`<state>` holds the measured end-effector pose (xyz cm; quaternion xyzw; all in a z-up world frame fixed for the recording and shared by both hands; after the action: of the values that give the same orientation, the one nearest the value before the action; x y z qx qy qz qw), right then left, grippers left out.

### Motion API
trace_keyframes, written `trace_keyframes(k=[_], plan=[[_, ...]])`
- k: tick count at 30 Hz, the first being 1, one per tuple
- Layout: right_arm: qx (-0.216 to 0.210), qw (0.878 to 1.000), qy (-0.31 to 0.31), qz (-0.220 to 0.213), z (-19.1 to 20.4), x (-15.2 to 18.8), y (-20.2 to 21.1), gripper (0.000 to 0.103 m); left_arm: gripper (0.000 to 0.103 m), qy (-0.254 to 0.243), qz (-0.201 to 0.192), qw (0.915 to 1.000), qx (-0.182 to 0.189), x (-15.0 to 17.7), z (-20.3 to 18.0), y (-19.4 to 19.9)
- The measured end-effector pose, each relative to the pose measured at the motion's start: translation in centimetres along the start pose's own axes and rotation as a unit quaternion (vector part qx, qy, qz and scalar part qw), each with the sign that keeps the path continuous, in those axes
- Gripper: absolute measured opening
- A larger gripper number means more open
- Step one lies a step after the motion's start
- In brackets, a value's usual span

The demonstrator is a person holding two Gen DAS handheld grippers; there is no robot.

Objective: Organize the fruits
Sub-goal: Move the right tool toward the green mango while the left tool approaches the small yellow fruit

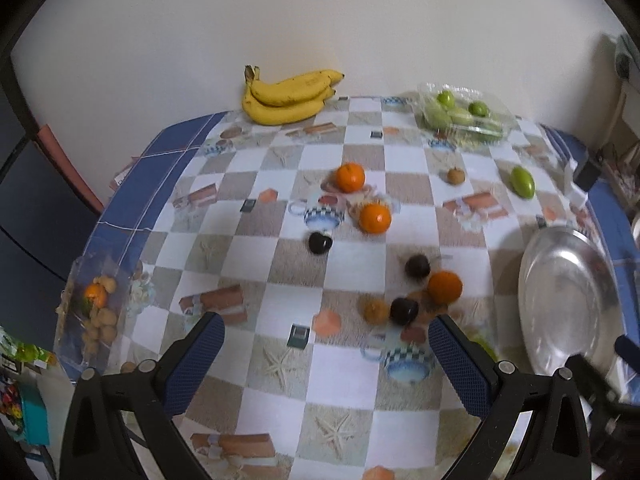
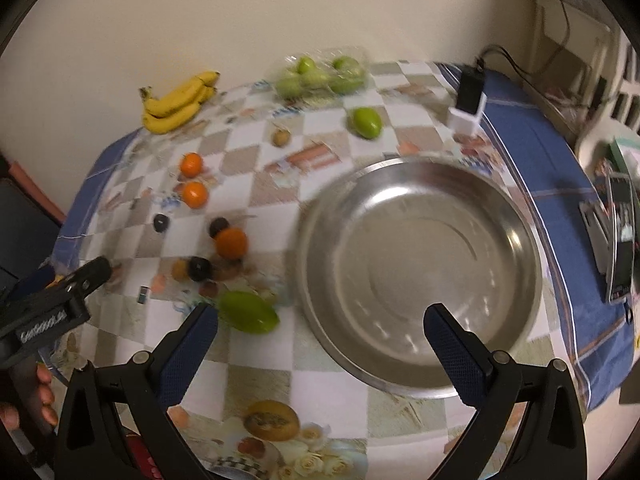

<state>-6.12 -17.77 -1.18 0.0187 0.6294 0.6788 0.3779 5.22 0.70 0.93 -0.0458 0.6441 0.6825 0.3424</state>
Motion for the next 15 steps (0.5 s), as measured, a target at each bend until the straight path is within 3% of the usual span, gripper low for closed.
trace_keyframes(k=[5, 9, 15], plan=[[-0.022, 1.000, 0.012, 0.010, 1.6, -0.7, -0.5, 0.103, 0.103, 0.020, -0.013, 0.9997, -0.006, -1.4, 0.1, -0.2], [-0.036, 0.999, 0.018, 0.023, 2.8, -1.1, -1.3, 0.103, 0.103, 0.026, -0.005, 0.9996, 0.008, -1.7, 0.0, -1.1], [-0.046, 0.998, 0.034, 0.037, 4.4, -1.7, -2.7, 0.103, 0.103, 0.038, 0.024, 0.9990, 0.001, -2.0, 0.5, -2.9]])
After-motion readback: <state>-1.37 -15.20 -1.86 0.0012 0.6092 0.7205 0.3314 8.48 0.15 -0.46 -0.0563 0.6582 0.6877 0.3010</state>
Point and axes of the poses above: each gripper's, at about its wrist camera, not at the fingertips, and y roughly against the way its jaws point, z to its left, x to its underside, the point moved 4 cm from there along -y, roughly the way its jaws point, and after that the axes turned 7 degrees about -y, right-handed, at the moved point
